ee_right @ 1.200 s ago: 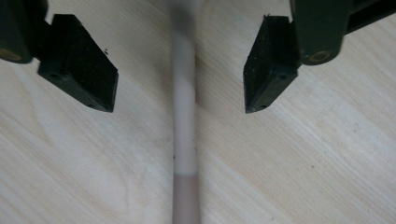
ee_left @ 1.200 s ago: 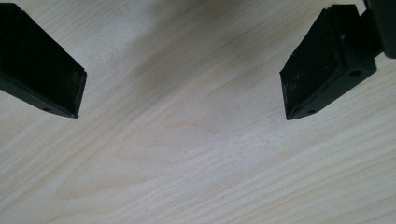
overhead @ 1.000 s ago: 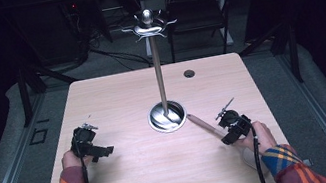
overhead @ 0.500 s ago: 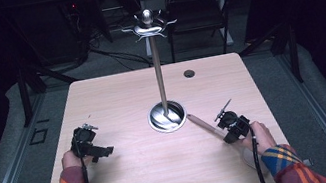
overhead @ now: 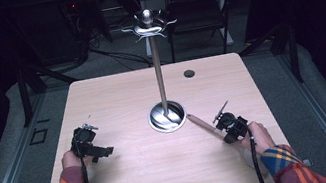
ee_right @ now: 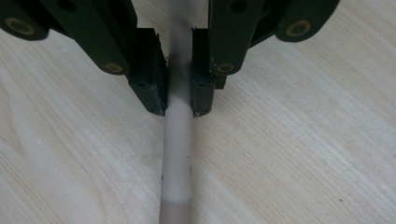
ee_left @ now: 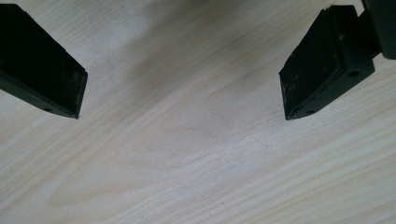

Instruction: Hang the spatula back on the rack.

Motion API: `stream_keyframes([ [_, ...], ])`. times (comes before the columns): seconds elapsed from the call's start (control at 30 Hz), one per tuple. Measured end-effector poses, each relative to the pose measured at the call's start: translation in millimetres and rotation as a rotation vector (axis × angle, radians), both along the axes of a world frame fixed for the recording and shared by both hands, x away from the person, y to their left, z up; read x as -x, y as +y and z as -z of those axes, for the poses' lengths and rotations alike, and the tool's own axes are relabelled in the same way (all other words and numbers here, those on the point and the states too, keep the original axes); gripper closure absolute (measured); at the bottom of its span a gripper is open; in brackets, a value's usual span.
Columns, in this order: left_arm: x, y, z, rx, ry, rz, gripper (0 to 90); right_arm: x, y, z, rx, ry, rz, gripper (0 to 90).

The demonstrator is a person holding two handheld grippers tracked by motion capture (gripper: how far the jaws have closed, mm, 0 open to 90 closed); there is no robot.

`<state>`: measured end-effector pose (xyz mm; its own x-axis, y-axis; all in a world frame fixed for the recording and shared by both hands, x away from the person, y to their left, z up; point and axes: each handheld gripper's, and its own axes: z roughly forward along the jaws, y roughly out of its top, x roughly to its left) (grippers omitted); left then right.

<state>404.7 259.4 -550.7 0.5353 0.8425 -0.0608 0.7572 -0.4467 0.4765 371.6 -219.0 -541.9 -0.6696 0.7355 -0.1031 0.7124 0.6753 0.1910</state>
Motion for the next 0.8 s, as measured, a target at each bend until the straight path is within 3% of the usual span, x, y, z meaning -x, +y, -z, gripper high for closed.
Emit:
stream_keyframes([
  [0.2,-0.3,-0.1,0.9,-0.002,0.004,0.005,0.7,1.0,1.1,1.9,-0.009,-0.018,0.010,78.1],
  [0.33,0.0,-0.5,0.6,-0.001,0.003,0.003,0.7,0.4,1.1,-0.5,0.009,-0.002,0.011,78.5],
  [0.53,0.0,0.3,0.2,-0.002,0.003,0.003,0.7,1.7,-0.1,-3.8,-0.021,-0.024,0.037,78.7],
  [0.57,0.0,0.3,0.2,-0.003,0.004,0.004,0.7,2.1,-0.9,-3.5,-0.049,-0.028,0.041,78.7],
  [0.6,-0.2,0.4,0.5,-0.002,0.003,0.006,0.7,2.5,-0.7,-6.7,-0.028,-0.032,0.039,78.7],
  [0.8,0.1,0.3,0.1,-0.002,0.003,0.005,0.7,7.0,0.9,-14.7,-0.053,-0.060,0.034,78.7],
])
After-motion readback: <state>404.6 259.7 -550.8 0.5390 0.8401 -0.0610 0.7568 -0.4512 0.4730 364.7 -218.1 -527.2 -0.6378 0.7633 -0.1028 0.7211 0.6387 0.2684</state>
